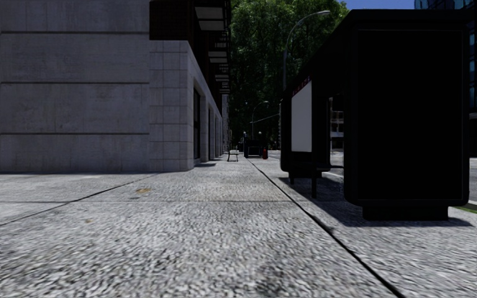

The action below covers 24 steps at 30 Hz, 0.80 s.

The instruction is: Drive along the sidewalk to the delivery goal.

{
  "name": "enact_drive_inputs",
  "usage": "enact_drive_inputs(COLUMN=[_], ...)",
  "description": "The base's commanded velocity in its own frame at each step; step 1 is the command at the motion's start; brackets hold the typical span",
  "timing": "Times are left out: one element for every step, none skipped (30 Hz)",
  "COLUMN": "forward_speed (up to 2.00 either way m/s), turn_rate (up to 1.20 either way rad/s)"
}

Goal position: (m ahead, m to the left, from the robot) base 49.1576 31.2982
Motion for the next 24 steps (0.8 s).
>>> enact_drive_inputs(forward_speed=[2.00,2.00,2.00,2.00,2.00,2.00,2.00,2.00,2.00,2.00,2.00,2.00,2.00,2.00,2.00,2.00,2.00,2.00,2.00,2.00,2.00,2.00,2.00,2.00], turn_rate=[0.00,0.00,0.00,0.00,0.00,0.00,0.00,0.00,0.00,0.00,0.00,0.00,0.00,0.00,0.00,0.00,0.00,0.00,0.00,0.00,0.00,0.00,0.00,0.00])
